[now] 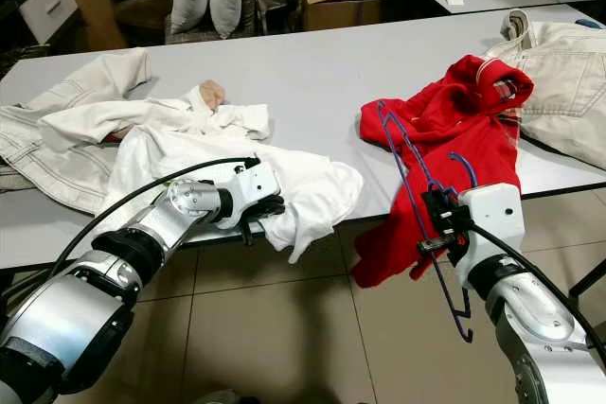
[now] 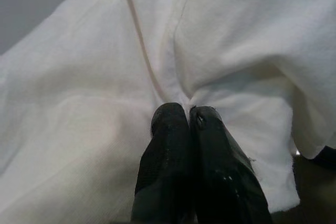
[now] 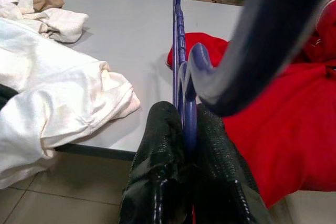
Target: Hang hanger
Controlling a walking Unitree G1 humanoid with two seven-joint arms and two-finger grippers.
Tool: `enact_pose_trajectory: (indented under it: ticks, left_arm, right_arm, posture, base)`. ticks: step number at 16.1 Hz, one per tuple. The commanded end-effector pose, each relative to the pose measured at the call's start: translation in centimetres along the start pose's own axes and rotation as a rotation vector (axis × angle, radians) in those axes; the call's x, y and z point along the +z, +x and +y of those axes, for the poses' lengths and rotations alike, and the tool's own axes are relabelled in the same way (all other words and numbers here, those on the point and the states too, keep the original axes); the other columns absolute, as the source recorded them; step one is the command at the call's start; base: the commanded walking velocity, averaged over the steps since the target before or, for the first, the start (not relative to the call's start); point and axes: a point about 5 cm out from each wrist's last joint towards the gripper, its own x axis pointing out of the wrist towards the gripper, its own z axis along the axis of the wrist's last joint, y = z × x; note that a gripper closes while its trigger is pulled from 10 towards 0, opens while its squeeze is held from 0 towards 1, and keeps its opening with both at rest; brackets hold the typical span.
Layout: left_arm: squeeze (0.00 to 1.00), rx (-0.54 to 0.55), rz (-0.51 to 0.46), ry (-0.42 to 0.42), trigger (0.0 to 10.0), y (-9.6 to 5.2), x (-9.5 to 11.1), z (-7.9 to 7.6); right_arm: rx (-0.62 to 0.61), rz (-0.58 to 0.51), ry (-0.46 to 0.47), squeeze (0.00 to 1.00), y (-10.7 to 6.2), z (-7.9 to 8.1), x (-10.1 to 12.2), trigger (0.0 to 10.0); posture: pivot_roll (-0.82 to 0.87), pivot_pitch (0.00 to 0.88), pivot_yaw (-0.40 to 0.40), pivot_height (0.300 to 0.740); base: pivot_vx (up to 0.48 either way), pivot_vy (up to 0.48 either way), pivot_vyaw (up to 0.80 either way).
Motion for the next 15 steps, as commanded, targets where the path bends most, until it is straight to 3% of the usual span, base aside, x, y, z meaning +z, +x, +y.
enact_pose_trajectory:
  ticks: [1,4,8,9,10,11,12,13,14,15]
  left_arm:
    - [0.0,0.047,-0.043,-0.032,0.0,-0.5,0.5,1.0]
    - [0.0,0.091,-0.216,-0.168,0.0,-1.5,2.5,2.8]
    - [0.0,0.185,-0.65,-0.463,0.0,-5.5,8.0,8.0]
    - [0.0,0.178,-0.881,-0.659,0.0,-7.6,10.5,10.0]
    - [0.0,0.165,-0.938,-0.708,0.0,-8.2,11.0,10.4]
    - [0.0,0.219,-1.139,-0.993,0.0,-10.7,11.9,12.8]
    - [0.0,0.279,-1.135,-1.068,0.0,-11.1,11.3,13.4]
    - [0.0,0.506,-0.975,-1.151,0.0,-11.2,8.1,14.0]
    - [0.0,0.621,-0.831,-1.152,0.0,-11.1,5.8,13.8]
    - [0.0,0.674,-0.754,-1.165,0.0,-10.9,4.5,13.5]
  right_arm:
    - [-0.007,-0.015,-0.014,0.0,0.1,-0.1,0.5,10.0]
    - [-0.083,-0.038,-0.007,0.0,0.2,-1.0,0.7,10.0]
    - [-0.192,-0.088,0.027,0.0,0.5,-2.4,1.4,10.0]
    - [-0.228,-0.106,0.045,0.0,0.6,-2.8,1.6,10.0]
    - [-0.234,-0.11,0.047,0.0,0.6,-2.9,1.6,10.0]
    - [-0.253,-0.118,0.063,0.0,0.6,-3.1,1.7,10.0]
    - [-0.256,-0.119,0.066,0.0,0.6,-3.1,1.7,10.0]
    - [-0.257,-0.119,0.072,0.0,0.7,-3.0,1.5,10.0]
    - [-0.253,-0.119,0.077,0.0,0.9,-2.8,1.4,10.0]
    - [-0.248,-0.118,0.081,0.0,0.9,-2.6,1.4,10.0]
  posture:
    - [-0.15,0.0,0.107,0.74]
    - [-0.15,0.0,0.106,0.74]
    - [-0.13,0.0,0.103,0.74]
    - [-0.13,0.0,0.103,0.74]
    - [-0.13,0.0,0.103,0.74]
    - [-0.13,0.0,0.107,0.74]
    - [-0.13,0.0,0.107,0.74]
    - [-0.12,0.0,0.107,0.74]
    - [-0.12,0.0,0.109,0.74]
    - [-0.12,0.0,0.11,0.74]
  base:
    - [0.0,0.0,0.0]
    - [0.0,0.0,0.0]
    - [0.0,0.0,0.0]
    - [0.0,0.0,0.0]
    - [0.0,0.0,0.0]
    - [0.0,0.0,0.0]
    - [0.0,0.0,0.0]
    - [0.0,0.0,0.0]
    - [0.0,0.0,0.0]
    - [0.0,0.0,0.0]
